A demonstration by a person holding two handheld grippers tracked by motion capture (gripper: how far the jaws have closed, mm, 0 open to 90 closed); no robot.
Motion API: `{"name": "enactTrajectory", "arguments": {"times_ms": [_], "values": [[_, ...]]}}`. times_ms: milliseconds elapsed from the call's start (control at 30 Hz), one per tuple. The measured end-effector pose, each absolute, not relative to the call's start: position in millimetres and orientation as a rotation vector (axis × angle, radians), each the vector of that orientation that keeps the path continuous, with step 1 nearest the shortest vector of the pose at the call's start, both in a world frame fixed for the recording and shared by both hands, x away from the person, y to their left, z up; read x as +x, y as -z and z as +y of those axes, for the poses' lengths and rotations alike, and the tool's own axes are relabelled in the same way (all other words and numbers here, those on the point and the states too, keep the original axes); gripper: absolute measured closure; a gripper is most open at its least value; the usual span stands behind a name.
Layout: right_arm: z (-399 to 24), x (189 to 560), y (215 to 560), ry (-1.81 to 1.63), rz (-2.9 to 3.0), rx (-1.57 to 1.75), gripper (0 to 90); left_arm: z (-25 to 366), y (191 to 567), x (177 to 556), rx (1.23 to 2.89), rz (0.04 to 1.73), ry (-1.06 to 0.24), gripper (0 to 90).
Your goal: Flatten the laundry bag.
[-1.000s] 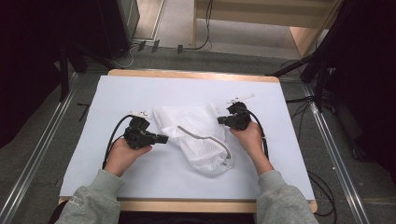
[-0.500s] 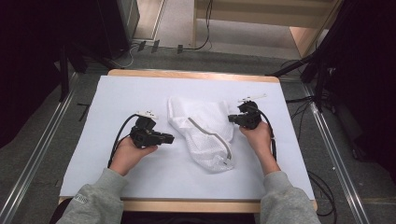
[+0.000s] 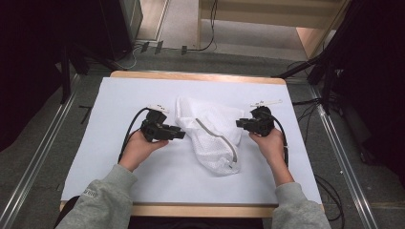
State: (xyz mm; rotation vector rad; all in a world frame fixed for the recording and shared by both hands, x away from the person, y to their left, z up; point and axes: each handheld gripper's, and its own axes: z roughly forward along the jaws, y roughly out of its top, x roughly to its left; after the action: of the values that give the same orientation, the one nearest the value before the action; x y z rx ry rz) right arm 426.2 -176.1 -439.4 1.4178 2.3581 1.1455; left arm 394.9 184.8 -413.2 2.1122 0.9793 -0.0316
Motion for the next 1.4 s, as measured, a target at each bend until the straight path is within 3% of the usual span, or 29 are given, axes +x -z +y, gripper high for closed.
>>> {"name": "enactTrajectory", "arguments": {"times_ms": [433,533,667,1067,1200,1400], "values": [[-184.0,424.1,448.9,-1.12,2.349,1.468,72.6,163.2,428.5,419.7,2.157,0.952,0.002,51.5],[-185.3,425.2,452.1,-1.12,2.348,1.488,71.1,157.0,432.8,421.8,2.184,0.941,-0.033,62.1],[-184.5,426.9,456.0,-1.114,2.352,1.489,69.1,154.8,437.5,423.0,2.198,0.937,-0.022,88.8],[-178.3,431.4,467.5,-1.046,2.361,1.488,63.9,168.7,417.1,407.8,2.176,0.899,-0.013,90.0],[-176.7,432.2,468.8,-1.046,2.355,1.484,67.3,178.0,413.2,397.9,2.183,0.896,-0.013,90.0],[-170.1,432.0,468.4,-0.985,2.354,1.451,86.8,198.1,403.1,382.8,2.159,0.914,-0.017,90.0]]}}
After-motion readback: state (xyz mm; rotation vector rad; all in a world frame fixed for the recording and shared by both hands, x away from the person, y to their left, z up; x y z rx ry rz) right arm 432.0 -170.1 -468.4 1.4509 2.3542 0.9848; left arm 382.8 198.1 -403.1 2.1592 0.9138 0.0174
